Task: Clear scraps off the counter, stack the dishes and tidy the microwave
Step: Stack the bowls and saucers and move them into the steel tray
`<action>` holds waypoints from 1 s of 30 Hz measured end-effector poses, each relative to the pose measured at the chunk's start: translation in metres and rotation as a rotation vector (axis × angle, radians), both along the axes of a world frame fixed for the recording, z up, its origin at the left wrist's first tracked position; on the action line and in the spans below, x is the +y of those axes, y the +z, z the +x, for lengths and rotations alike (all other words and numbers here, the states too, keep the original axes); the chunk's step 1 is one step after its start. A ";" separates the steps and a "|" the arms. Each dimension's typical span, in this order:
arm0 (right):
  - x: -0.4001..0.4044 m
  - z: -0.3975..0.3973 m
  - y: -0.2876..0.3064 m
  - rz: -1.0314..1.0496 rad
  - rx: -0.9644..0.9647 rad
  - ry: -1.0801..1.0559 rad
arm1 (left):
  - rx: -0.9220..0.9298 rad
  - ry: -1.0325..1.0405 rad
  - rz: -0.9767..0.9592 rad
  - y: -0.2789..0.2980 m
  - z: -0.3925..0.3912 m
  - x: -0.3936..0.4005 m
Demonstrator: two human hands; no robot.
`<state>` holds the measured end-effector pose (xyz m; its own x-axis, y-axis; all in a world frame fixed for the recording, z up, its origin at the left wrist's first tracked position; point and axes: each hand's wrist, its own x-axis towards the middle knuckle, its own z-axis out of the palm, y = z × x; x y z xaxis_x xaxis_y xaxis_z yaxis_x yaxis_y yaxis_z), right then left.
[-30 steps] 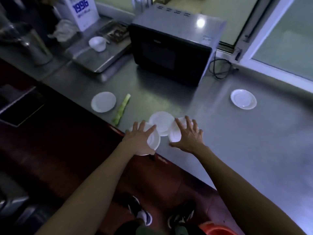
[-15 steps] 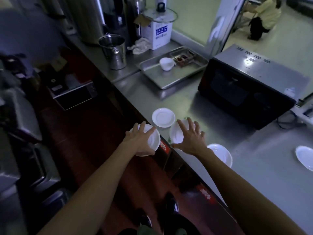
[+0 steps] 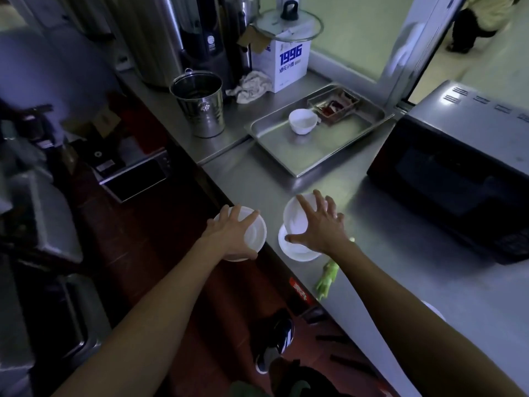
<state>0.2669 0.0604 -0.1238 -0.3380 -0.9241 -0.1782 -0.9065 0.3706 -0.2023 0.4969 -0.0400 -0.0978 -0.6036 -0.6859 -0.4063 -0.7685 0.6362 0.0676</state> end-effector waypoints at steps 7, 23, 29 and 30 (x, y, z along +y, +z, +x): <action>-0.078 -0.047 0.007 -0.017 -0.022 -0.046 | -0.016 -0.027 0.013 0.012 -0.053 -0.089; -0.164 -0.116 0.000 -0.001 -0.024 -0.361 | 0.082 -0.327 0.050 -0.007 -0.183 -0.243; -0.199 -0.129 -0.001 0.057 -0.019 -0.558 | 0.044 -0.562 0.087 -0.015 -0.239 -0.295; -0.205 -0.129 0.001 0.070 -0.028 -0.584 | 0.042 -0.583 0.094 -0.017 -0.244 -0.302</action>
